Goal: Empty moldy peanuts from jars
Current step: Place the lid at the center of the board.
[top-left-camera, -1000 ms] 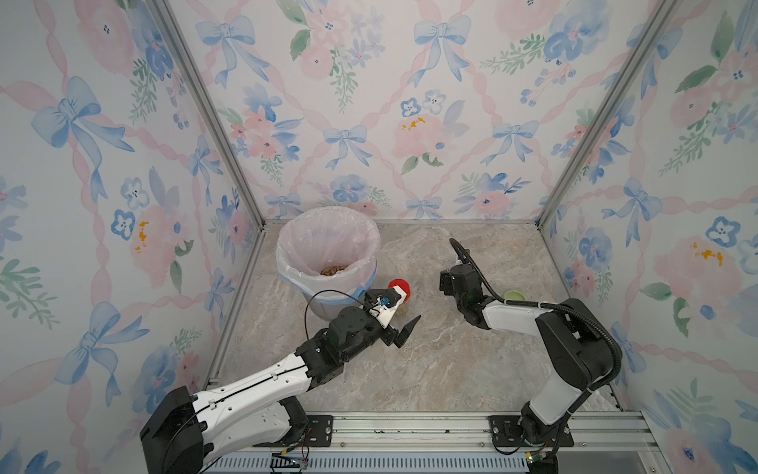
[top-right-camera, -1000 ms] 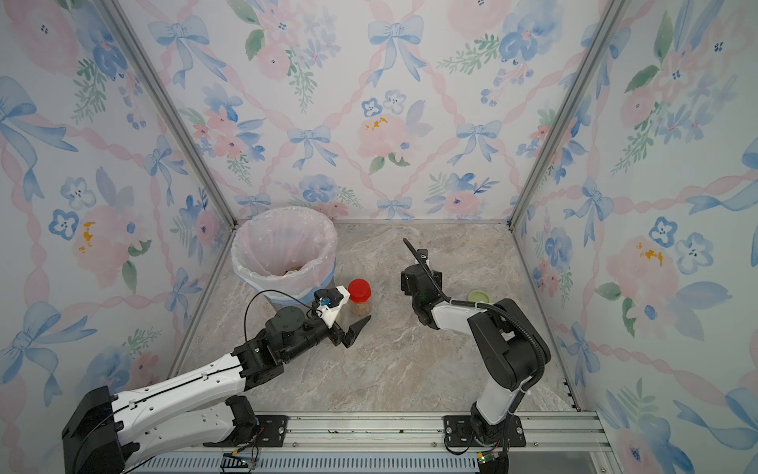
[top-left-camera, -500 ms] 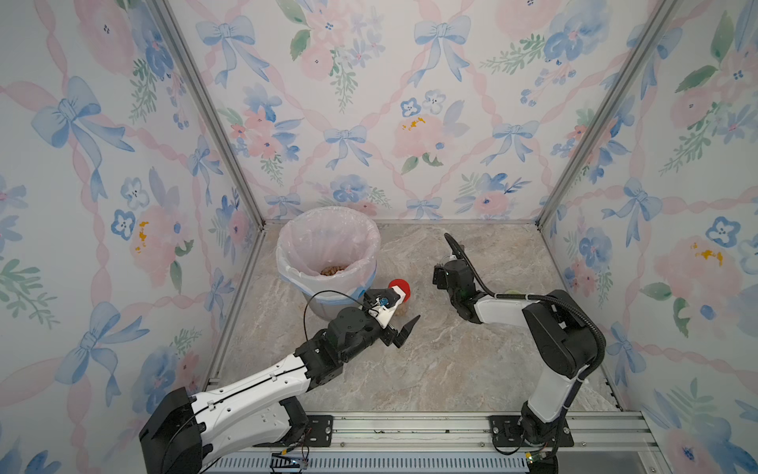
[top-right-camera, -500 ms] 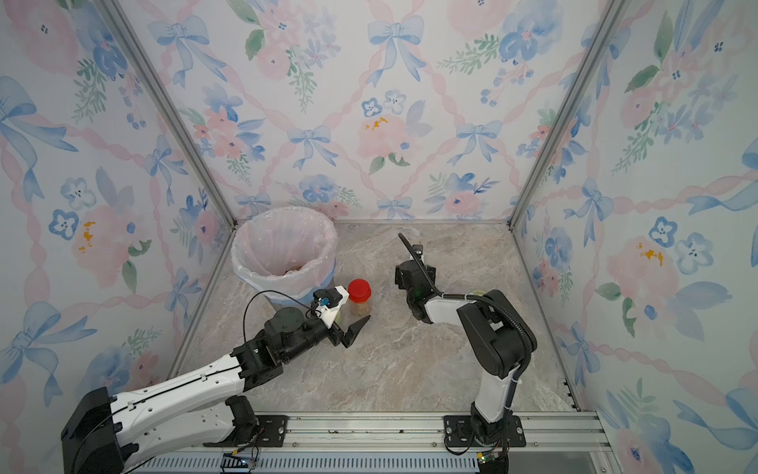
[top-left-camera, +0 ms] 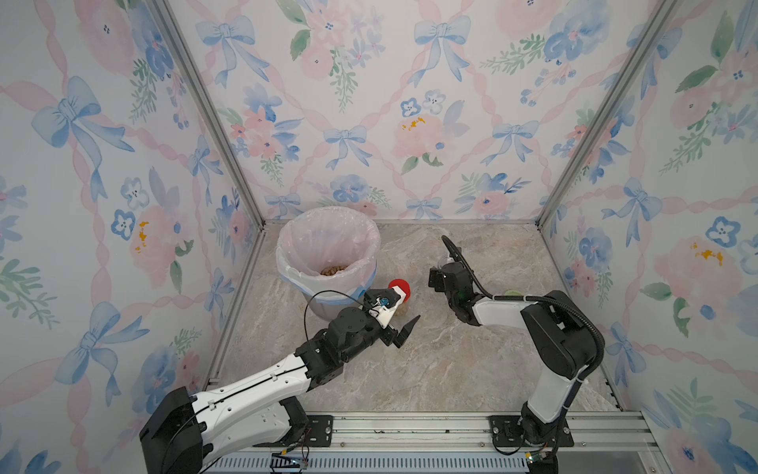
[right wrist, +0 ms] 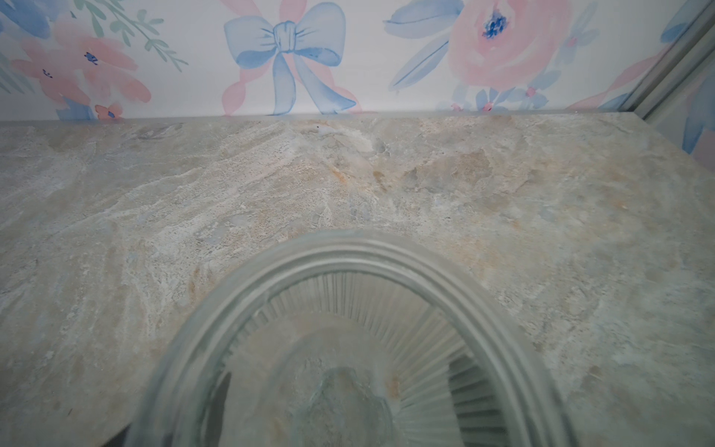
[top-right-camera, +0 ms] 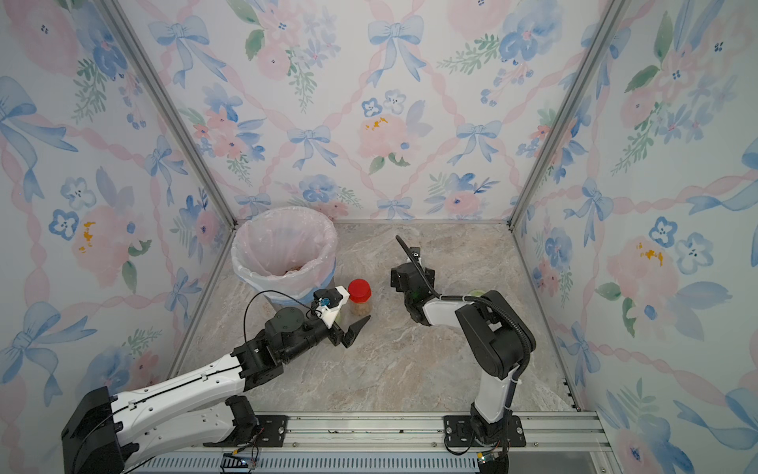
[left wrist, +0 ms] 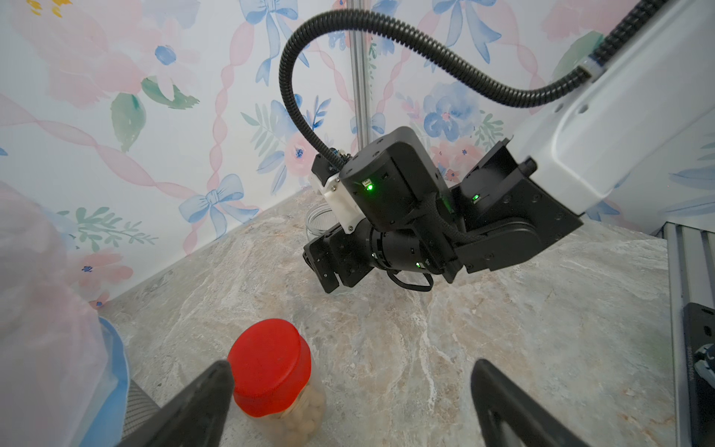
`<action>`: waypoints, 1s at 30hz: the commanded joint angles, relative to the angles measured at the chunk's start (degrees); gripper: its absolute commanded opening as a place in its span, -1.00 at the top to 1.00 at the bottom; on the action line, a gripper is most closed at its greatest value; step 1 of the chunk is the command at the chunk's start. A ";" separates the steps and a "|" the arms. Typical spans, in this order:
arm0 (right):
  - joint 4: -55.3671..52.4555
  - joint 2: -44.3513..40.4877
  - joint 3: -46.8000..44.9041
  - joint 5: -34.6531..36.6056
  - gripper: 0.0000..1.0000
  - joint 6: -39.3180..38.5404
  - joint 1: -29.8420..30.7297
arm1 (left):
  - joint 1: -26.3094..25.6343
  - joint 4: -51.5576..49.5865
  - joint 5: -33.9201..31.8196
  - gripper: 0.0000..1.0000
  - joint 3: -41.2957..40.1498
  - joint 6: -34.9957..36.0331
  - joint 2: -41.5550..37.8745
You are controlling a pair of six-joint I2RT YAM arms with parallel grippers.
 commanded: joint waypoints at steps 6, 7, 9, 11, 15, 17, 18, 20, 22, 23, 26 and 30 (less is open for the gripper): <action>-0.98 -2.03 -1.50 0.48 -0.95 1.67 0.57 | 0.39 0.88 -1.34 -0.96 -0.87 1.13 -1.85; -1.32 -2.26 -1.48 0.31 -0.95 1.68 0.57 | 0.39 0.86 -1.19 -0.96 -0.97 1.25 -1.84; -2.13 -3.18 -1.54 0.08 -0.95 1.54 0.74 | 0.39 0.82 -1.25 -0.96 -1.09 1.15 -1.75; -2.80 -4.10 -1.89 -0.28 -0.95 1.41 0.88 | 0.50 0.89 -1.50 -0.96 -1.22 1.23 -1.80; -3.20 -5.77 -2.85 -0.71 -0.95 1.26 1.00 | 0.74 0.88 -2.00 -0.96 -1.24 1.25 -2.22; -3.28 -6.57 -3.37 -0.89 -0.95 1.18 1.12 | 0.91 0.91 -2.06 -0.96 -1.29 1.26 -2.62; -3.41 -7.13 -3.58 -0.82 -0.95 1.15 1.16 | 1.03 0.88 -2.01 -0.96 -1.39 1.38 -2.78; -3.50 -8.24 -4.01 -1.32 -0.95 0.89 1.19 | 1.03 0.97 -1.86 -0.96 -1.46 1.47 -3.15; -3.83 -9.24 -4.51 -1.06 -0.95 0.63 1.41 | 1.09 0.92 -1.56 -0.96 -1.53 1.52 -3.49; -4.26 -10.49 -4.58 -1.06 -0.95 0.53 1.49 | 1.09 0.92 -0.99 -0.96 -1.53 1.70 -3.63; -6.00 -13.49 -4.68 -0.54 -0.95 -0.20 1.71 | 1.14 1.14 -0.78 -0.96 -1.27 0.84 -3.69; -9.62 -18.25 -4.72 -0.75 -0.95 -1.63 2.80 | 1.27 1.09 -0.81 -0.96 -0.23 -0.60 -3.76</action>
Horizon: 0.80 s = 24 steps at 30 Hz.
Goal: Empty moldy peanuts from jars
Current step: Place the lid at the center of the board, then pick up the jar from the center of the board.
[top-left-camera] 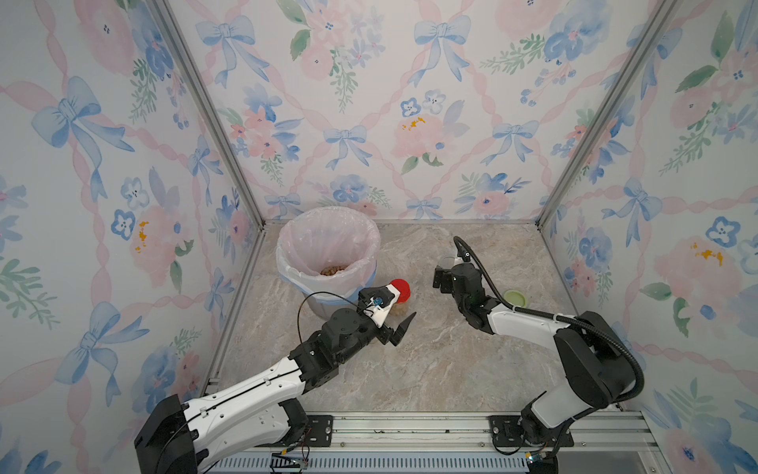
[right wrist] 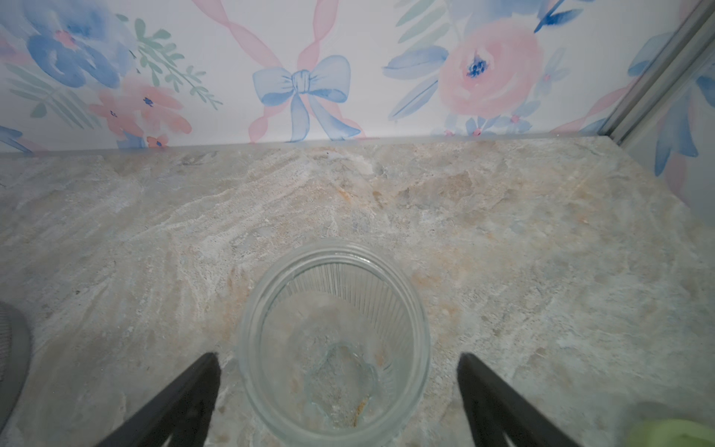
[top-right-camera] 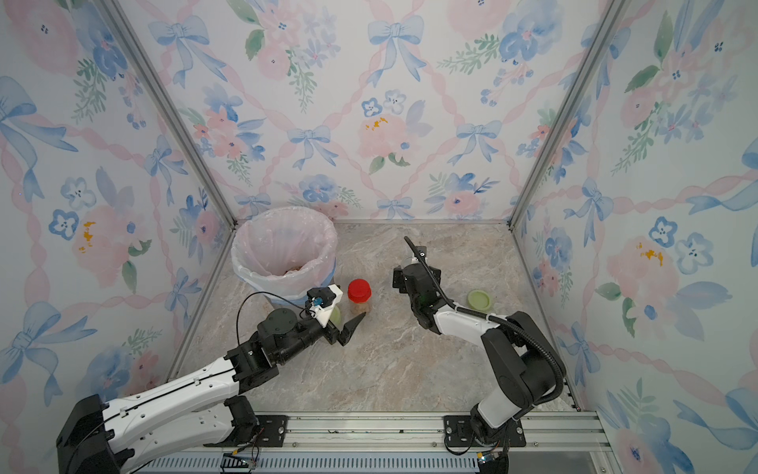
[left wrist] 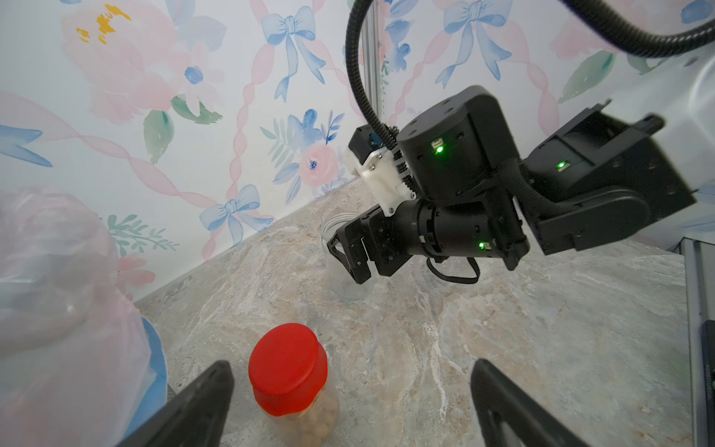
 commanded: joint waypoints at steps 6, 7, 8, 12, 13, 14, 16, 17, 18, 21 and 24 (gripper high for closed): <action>-10.79 -12.19 0.21 0.74 -0.95 -3.92 4.27 | 0.55 0.44 -2.58 -0.96 3.35 -4.61 -1.86; -12.96 -13.39 0.91 0.84 -0.95 -3.89 5.04 | 0.64 0.44 -3.29 -0.96 3.62 -4.79 -2.27; -15.50 -14.80 1.52 0.51 -0.95 -3.68 6.02 | 0.59 0.39 -4.95 -0.96 3.99 -5.08 -3.03; -24.19 -20.32 3.23 -1.87 -0.95 -2.44 11.95 | 0.63 -0.60 -9.28 -0.96 3.41 -3.49 -5.98; -26.51 -21.11 3.95 -2.58 -0.95 -1.50 13.33 | 0.72 -0.66 -10.14 -0.96 3.24 -3.82 -6.61; -29.25 -21.90 4.73 -3.92 -0.95 -0.81 15.00 | 0.72 -0.99 -11.29 -0.96 3.42 -4.65 -7.04; -32.48 -23.26 5.64 -5.39 -0.95 -0.51 18.62 | 1.03 -2.54 -12.36 -0.96 4.04 -5.76 -8.06; -33.72 -23.92 5.87 -6.12 -0.95 0.00 20.47 | 1.49 -3.44 -13.07 -0.96 4.47 -6.81 -8.67; -34.07 -24.57 5.71 -7.31 -0.95 0.42 22.26 | 2.21 -4.66 -14.06 -0.96 5.19 -8.27 -9.21; -34.44 -25.07 5.42 -13.20 -0.95 2.33 25.44 | 4.43 -6.96 -15.23 -0.96 5.98 -10.61 -11.35; -34.14 -23.44 5.81 -18.06 -0.95 2.03 27.73 | 5.95 -7.62 -14.99 -0.96 5.21 -10.86 -13.92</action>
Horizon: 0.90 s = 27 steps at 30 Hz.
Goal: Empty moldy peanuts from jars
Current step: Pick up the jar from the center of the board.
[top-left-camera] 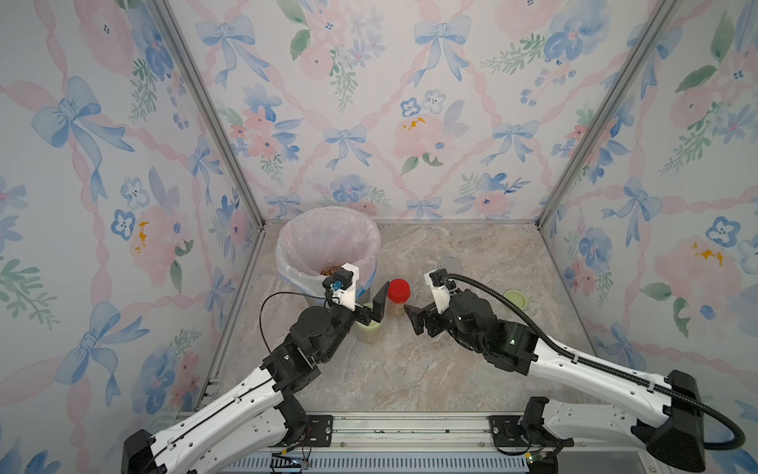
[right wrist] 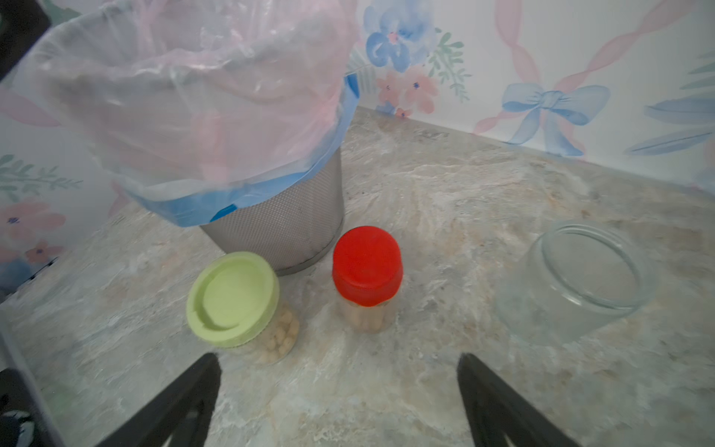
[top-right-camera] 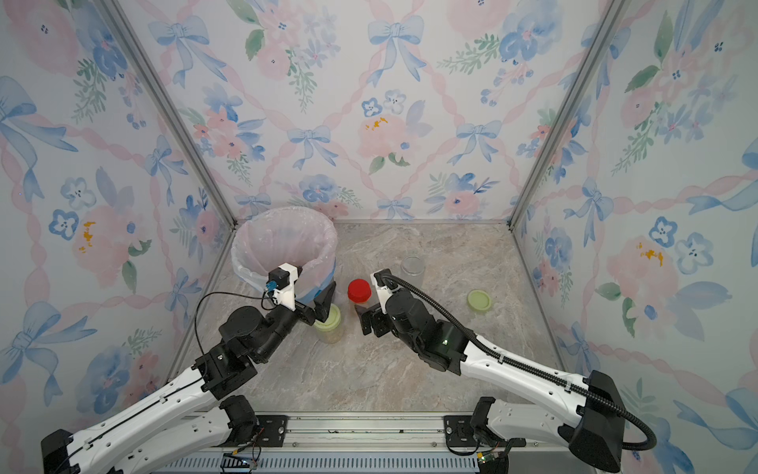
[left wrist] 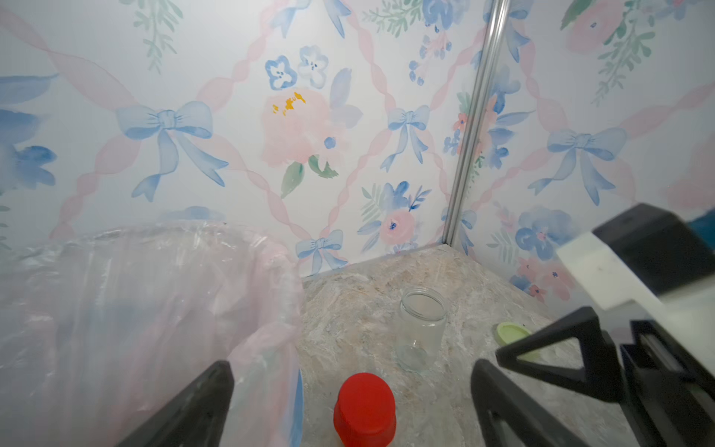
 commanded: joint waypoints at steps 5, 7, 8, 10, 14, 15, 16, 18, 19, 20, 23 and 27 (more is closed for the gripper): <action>-0.02 5.76 1.57 -8.77 -0.95 -1.11 3.83 | 3.94 -5.69 1.92 -0.96 4.48 -3.83 -1.95; 1.78 7.66 1.79 -9.72 -0.95 -1.44 3.84 | 4.22 -7.07 3.46 -0.96 5.99 -4.00 -1.01; 1.97 8.97 2.44 -10.08 -0.95 -1.63 3.86 | 4.24 -7.95 3.48 -0.96 6.72 -4.31 -0.63; 2.17 11.31 3.90 -10.61 -0.95 -1.94 3.93 | 4.43 -8.62 3.81 -0.96 7.36 -5.14 -0.19; 3.47 15.27 6.03 -10.45 -0.95 -2.68 3.91 | 5.14 -8.79 5.21 -0.96 7.04 -6.46 -0.10; 3.66 16.17 6.70 -10.42 -0.95 -2.87 4.06 | 5.31 -8.86 5.77 -0.96 6.81 -6.57 -0.26; 4.01 16.84 7.16 -10.57 -0.95 -2.96 4.09 | 5.36 -8.82 6.28 -0.96 6.54 -6.49 -0.42; 4.30 18.72 8.36 -10.58 -0.95 -3.00 4.45 | 5.45 -8.96 7.22 -0.96 6.23 -6.25 -0.61; 4.25 19.66 8.95 -10.32 -0.95 -3.00 4.54 | 5.49 -8.90 7.60 -0.96 6.16 -6.06 -0.70; 4.33 20.71 9.59 -9.98 -0.95 -3.05 4.65 | 5.59 -8.90 7.70 -0.96 6.03 -6.09 -0.87; 5.65 23.20 10.39 -9.44 -0.95 -2.91 4.84 | 5.58 -8.99 8.37 -0.96 5.75 -5.70 -0.86; 6.25 26.15 11.78 -8.07 -0.95 -2.85 5.41 | 5.66 -9.00 8.41 -0.96 5.61 -5.87 -0.38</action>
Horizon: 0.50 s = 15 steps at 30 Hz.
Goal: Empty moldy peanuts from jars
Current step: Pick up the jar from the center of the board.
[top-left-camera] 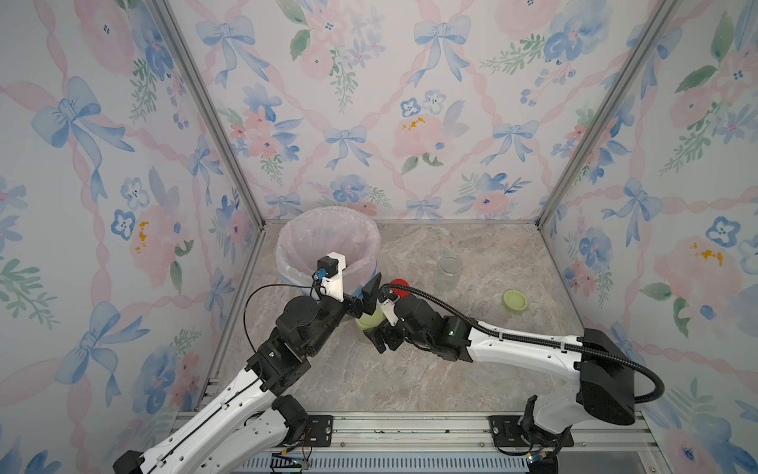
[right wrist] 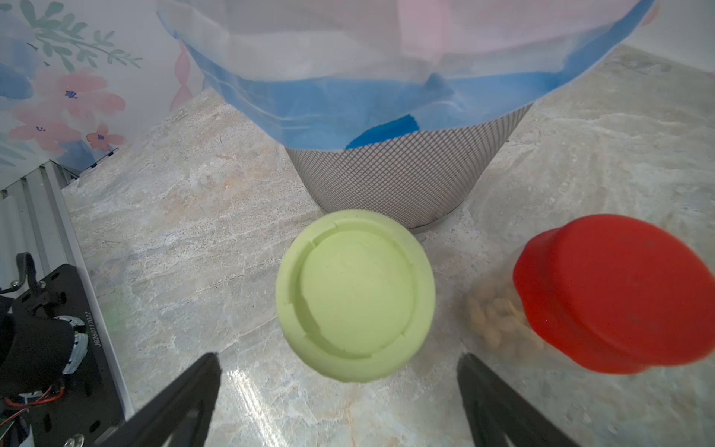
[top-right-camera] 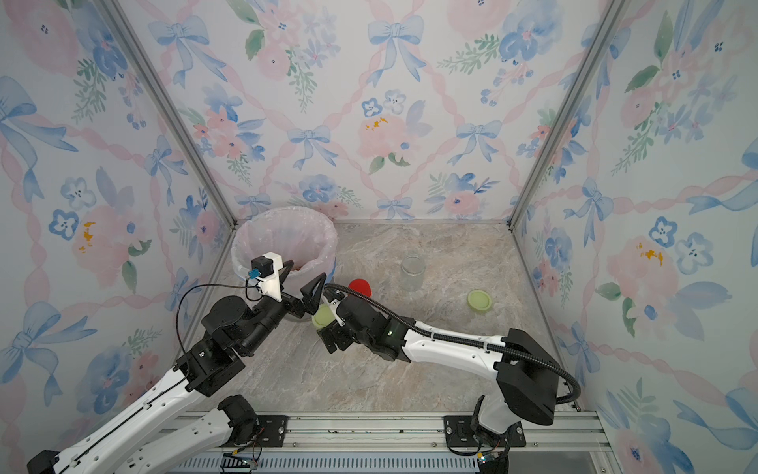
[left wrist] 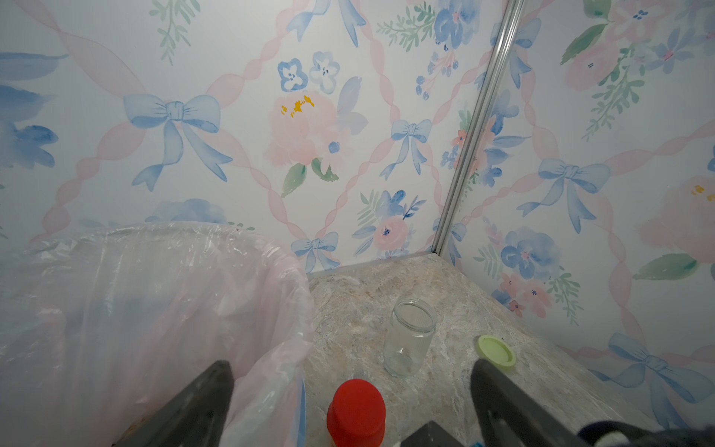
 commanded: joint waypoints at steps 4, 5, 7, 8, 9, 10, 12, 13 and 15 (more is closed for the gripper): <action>1.38 3.40 2.66 3.50 -0.95 -1.19 1.20 | 0.56 -0.84 -0.08 -0.96 -0.88 -0.95 -0.70; 1.55 3.64 2.71 3.62 -0.95 -1.33 1.25 | 0.70 -0.84 -0.77 -0.96 -0.99 -1.22 -1.10; 1.95 4.28 2.79 4.34 -0.95 -1.18 1.25 | 0.93 -0.84 -2.12 -0.96 -1.10 -1.75 -1.87; 2.22 4.68 2.84 4.48 -0.95 -1.34 1.24 | 1.19 -0.91 -2.57 -0.96 -1.27 -1.90 -2.21; 2.19 4.92 3.12 4.75 -0.95 -1.28 1.23 | 1.38 -0.92 -3.24 -0.96 -1.36 -2.31 -2.50; 2.39 4.93 3.28 4.87 -0.95 -1.24 1.24 | 1.68 -0.96 -3.27 -0.96 -1.45 -2.46 -2.74; 2.69 6.78 3.64 4.71 -0.95 -1.42 1.23 | 2.01 -1.06 -3.05 -0.96 -1.59 -2.71 -2.81; 2.82 7.03 3.90 4.71 -0.95 -1.42 1.29 | 2.12 -1.12 -3.28 -0.96 -1.65 -2.88 -2.83; 2.94 7.64 4.32 4.62 -0.95 -1.57 1.28 | 2.46 -1.33 -3.97 -0.96 -1.63 -3.52 -2.85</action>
